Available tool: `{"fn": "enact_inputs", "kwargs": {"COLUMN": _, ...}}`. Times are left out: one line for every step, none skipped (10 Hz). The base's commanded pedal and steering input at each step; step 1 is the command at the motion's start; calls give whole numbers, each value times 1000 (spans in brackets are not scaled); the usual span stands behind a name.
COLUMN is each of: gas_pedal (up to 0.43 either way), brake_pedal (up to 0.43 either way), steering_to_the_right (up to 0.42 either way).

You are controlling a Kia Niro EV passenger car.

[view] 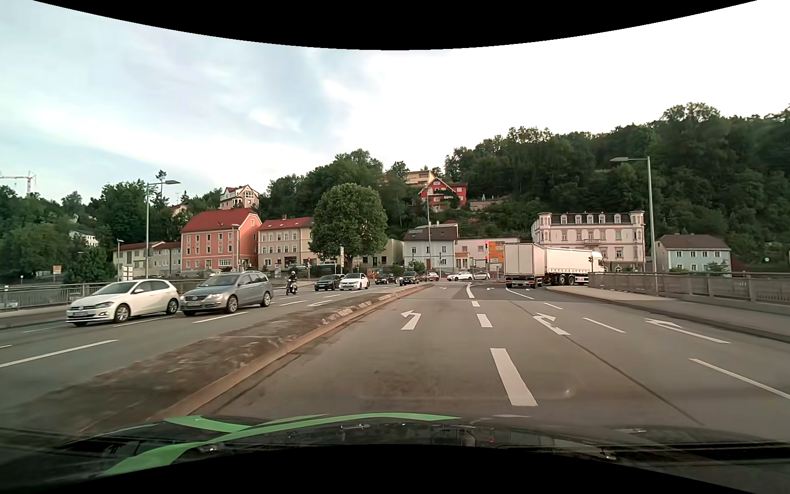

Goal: Follow the waypoints while adhering to traffic rules and regulations

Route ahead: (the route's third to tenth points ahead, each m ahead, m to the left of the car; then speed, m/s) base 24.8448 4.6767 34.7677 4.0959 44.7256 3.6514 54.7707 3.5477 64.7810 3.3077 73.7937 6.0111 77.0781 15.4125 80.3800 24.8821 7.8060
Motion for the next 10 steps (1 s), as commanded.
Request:
{"fn": "enact_inputs", "kwargs": {"gas_pedal": 0, "brake_pedal": 0, "steering_to_the_right": 15}}
{"fn": "enact_inputs", "kwargs": {"gas_pedal": 0, "brake_pedal": 0, "steering_to_the_right": 16}}
{"fn": "enact_inputs", "kwargs": {"gas_pedal": 0, "brake_pedal": 0, "steering_to_the_right": 17}}
{"fn": "enact_inputs", "kwargs": {"gas_pedal": 0, "brake_pedal": 0, "steering_to_the_right": 14}}
{"fn": "enact_inputs", "kwargs": {"gas_pedal": 0, "brake_pedal": 0, "steering_to_the_right": 12}}
{"fn": "enact_inputs", "kwargs": {"gas_pedal": 0, "brake_pedal": 0, "steering_to_the_right": 11}}
{"fn": "enact_inputs", "kwargs": {"gas_pedal": 0, "brake_pedal": 0, "steering_to_the_right": 11}}
{"fn": "enact_inputs", "kwargs": {"gas_pedal": 0, "brake_pedal": 0, "steering_to_the_right": 11}}
{"fn": "enact_inputs", "kwargs": {"gas_pedal": 0, "brake_pedal": 0, "steering_to_the_right": 11}}
{"fn": "enact_inputs", "kwargs": {"gas_pedal": 0, "brake_pedal": 0, "steering_to_the_right": 12}}
